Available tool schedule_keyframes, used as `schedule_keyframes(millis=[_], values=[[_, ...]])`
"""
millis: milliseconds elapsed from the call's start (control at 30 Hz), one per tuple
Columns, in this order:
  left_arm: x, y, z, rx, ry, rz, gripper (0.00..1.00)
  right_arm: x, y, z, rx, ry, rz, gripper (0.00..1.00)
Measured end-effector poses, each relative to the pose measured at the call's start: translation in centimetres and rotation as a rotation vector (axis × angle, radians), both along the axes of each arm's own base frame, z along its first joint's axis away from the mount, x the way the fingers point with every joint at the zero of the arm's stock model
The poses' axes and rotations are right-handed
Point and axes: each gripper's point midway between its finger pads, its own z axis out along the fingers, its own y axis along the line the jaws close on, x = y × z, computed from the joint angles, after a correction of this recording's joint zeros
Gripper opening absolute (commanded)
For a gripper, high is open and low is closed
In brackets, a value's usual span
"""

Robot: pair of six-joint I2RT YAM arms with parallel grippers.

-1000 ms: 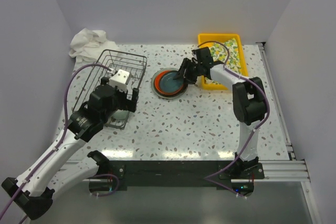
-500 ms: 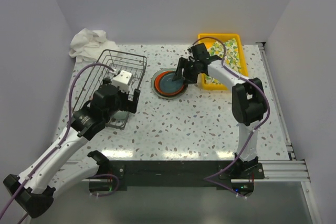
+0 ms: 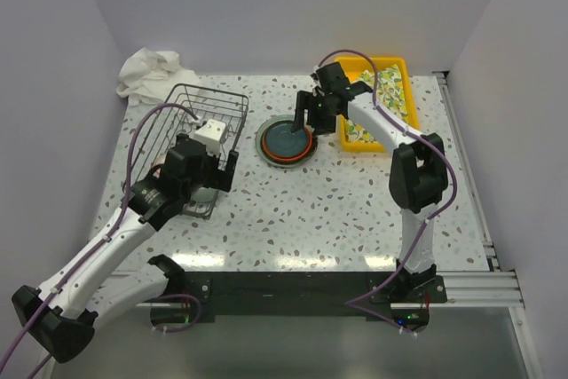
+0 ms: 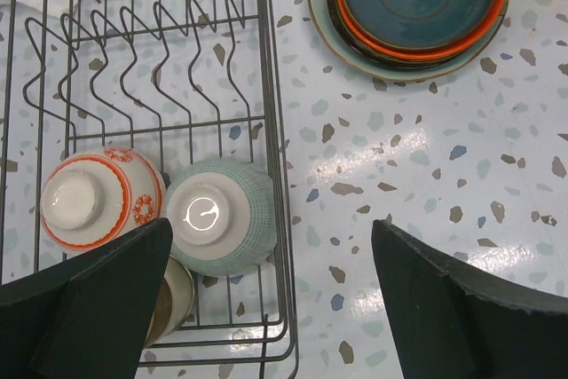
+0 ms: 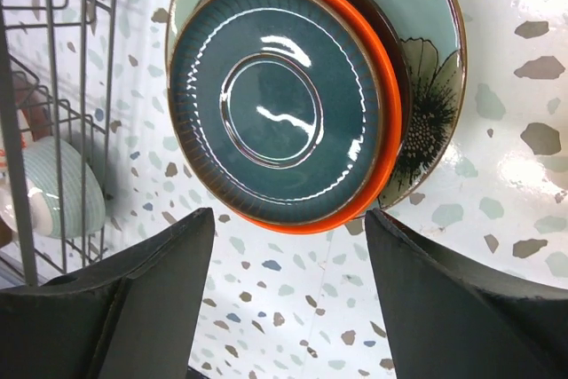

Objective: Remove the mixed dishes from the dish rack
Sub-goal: Place the plate at the center of the board, then pick up the cup from the dish rack.

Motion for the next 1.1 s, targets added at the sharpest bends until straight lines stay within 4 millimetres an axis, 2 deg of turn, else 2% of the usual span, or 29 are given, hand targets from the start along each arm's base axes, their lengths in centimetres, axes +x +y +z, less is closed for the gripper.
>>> schedule_keyframes(millis=[167, 267, 367, 533, 633, 933, 1100], values=[[0.3, 0.9, -1.6, 0.029, 0.059, 0.047, 1.00, -0.7, -0.5, -0.2, -0.025, 0.009, 0.023, 0.86], [0.6, 2.0, -2.3, 0.041, 0.088, 0.091, 1.00, -1.9, -1.2, 0.2, -0.037, 0.003, 0.036, 0.93], [1.1, 3.4, -2.8, 0.042, 0.114, 0.157, 1.00, -3.5, -2.2, 1.6, -0.043, -0.025, 0.042, 0.98], [2.1, 5.9, -4.0, 0.045, 0.174, 0.275, 1.00, -6.2, -3.5, 5.5, -0.014, -0.127, 0.052, 0.98], [2.3, 7.5, -5.0, 0.053, 0.223, 0.350, 1.00, -7.4, -4.1, 6.6, 0.005, -0.165, 0.053, 0.98], [1.3, 11.9, -6.3, 0.087, 0.285, 0.588, 1.00, -11.9, -5.6, 3.5, 0.018, -0.122, 0.059, 0.98], [0.7, 13.2, -7.9, 0.132, 0.356, 0.658, 1.00, -12.7, -6.0, 3.6, 0.025, -0.142, 0.059, 0.98]])
